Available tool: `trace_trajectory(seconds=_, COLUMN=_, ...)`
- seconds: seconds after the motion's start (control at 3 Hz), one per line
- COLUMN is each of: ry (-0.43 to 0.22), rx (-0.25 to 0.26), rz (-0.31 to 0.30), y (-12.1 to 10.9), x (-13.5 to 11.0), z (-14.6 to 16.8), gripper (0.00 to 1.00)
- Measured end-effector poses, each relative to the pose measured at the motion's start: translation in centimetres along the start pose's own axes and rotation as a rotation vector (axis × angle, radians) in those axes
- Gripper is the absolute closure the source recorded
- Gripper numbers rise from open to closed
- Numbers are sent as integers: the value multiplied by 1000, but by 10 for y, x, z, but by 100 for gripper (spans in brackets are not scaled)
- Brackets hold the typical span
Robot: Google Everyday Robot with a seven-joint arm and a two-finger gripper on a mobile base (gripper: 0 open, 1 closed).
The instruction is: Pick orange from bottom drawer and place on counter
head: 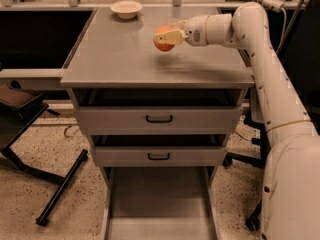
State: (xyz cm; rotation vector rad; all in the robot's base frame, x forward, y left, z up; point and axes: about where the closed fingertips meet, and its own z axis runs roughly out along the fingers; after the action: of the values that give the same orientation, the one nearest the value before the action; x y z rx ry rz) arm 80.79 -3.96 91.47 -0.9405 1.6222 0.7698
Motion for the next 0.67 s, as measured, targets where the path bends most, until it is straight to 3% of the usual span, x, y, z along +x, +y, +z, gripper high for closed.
trace_trajectory(seconds=0.33, ry=72, rx=5, rz=-1, y=-2, x=30, z=24, gripper=100)
trace_trajectory(seconds=0.67, ry=107, rx=-1, rz=-7, y=-1, x=40, z=32, gripper=100)
